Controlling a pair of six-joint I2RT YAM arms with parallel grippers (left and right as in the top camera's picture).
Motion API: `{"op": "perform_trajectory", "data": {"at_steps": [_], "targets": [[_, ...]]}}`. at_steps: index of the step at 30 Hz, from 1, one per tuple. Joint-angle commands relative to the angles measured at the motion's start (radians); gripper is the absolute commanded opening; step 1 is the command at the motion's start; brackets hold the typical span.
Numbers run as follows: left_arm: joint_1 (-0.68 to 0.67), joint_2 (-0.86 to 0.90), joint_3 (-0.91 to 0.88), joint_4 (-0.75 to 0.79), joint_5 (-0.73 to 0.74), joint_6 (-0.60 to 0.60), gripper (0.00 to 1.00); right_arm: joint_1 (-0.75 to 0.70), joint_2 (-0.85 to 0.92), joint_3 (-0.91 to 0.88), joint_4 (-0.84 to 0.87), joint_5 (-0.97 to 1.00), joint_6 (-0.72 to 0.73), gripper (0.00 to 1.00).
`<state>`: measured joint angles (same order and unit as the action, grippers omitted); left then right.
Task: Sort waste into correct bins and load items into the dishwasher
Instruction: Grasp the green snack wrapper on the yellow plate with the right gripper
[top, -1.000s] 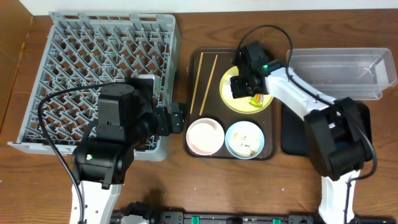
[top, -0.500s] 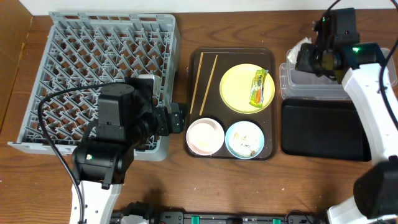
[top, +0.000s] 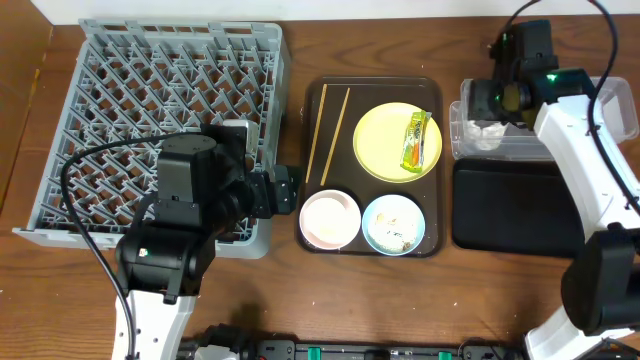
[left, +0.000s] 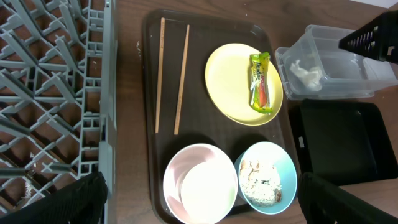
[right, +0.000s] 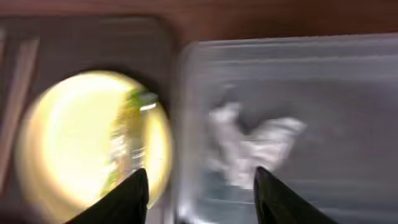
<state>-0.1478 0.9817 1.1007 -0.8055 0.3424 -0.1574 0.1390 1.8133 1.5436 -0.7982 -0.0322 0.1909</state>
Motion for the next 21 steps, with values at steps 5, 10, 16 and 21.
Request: {"op": "perform_trajectory", "data": {"at_steps": [5, 10, 16, 21], "targets": [[-0.003, 0.000, 0.020, -0.002, 0.016, -0.002, 0.98, 0.209, 0.032, -0.027, 0.015, -0.041, -0.051, 0.51], [-0.003, 0.000, 0.020, -0.002, 0.016, -0.001, 0.98, 0.289, 0.151, -0.035, 0.086, 0.135, 0.074, 0.50], [-0.003, 0.000, 0.020, -0.002, 0.016, -0.001, 0.98, 0.294, 0.268, -0.035, 0.153, 0.201, 0.138, 0.59], [-0.003, 0.000, 0.020, -0.002, 0.016, -0.002, 0.98, 0.293, 0.330, -0.035, 0.159, 0.194, 0.153, 0.40]]}}
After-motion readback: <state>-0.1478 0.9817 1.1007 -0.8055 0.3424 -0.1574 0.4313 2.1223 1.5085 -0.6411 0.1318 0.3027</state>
